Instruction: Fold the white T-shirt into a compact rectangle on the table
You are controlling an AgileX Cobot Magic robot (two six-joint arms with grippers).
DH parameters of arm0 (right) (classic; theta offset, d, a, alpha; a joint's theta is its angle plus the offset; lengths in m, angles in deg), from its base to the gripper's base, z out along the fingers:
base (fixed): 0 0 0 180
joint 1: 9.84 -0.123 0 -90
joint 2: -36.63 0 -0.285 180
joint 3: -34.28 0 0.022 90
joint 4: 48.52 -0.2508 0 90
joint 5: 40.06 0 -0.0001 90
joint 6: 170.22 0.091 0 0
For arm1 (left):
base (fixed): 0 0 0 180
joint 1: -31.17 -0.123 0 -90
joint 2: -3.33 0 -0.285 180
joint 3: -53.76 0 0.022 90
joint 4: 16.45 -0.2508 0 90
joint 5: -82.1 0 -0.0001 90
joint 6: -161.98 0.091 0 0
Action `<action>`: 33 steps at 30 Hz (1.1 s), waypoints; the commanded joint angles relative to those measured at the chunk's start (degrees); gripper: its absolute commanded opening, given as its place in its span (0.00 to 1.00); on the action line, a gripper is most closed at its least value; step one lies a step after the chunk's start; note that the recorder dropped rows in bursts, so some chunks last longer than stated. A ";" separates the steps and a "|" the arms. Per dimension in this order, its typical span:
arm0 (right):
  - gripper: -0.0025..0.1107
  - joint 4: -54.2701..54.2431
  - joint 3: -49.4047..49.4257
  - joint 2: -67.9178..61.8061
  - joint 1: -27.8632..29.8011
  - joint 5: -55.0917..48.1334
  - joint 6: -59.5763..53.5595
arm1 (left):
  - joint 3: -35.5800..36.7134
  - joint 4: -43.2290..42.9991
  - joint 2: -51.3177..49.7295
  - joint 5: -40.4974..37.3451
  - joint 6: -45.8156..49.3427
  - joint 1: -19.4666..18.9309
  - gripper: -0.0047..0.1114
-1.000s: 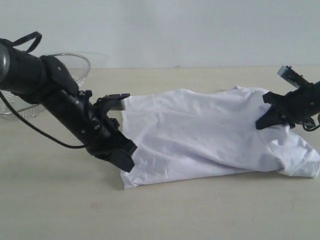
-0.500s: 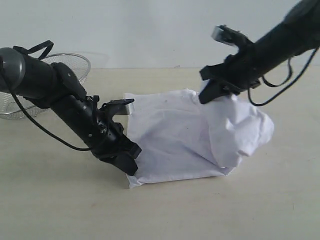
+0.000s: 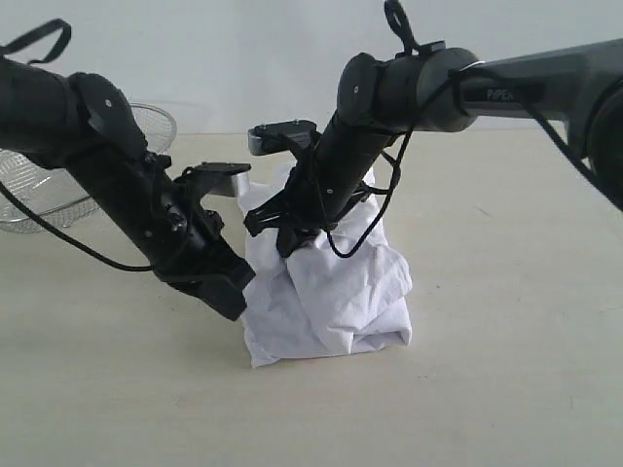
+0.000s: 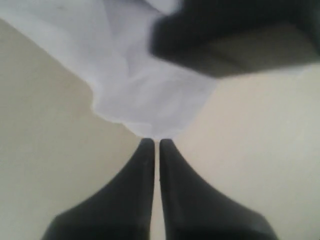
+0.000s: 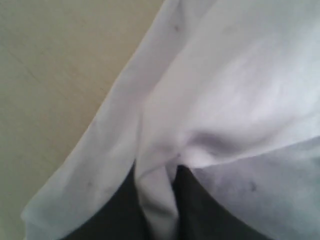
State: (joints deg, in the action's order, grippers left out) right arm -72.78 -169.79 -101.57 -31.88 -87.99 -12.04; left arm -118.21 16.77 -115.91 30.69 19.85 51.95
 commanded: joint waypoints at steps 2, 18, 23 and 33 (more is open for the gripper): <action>0.24 0.96 -3.12 -2.12 -0.32 -0.64 0.29 | -0.05 -4.34 4.45 -0.56 -3.17 0.32 0.08; 0.75 7.84 -10.45 6.58 -2.47 -10.94 5.92 | 2.85 -5.31 7.04 3.16 -3.87 -4.46 0.08; 0.75 27.80 -11.99 9.85 -2.47 -16.53 15.44 | 2.85 -5.03 7.13 4.12 -3.34 -4.58 0.08; 0.07 38.75 -11.99 9.30 -2.47 -14.27 13.33 | 0.17 6.45 6.74 6.53 4.37 -4.58 0.08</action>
State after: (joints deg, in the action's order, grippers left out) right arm -34.76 -181.45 -92.04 -34.47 -105.83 2.95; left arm -116.85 21.14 -109.51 35.47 23.25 47.34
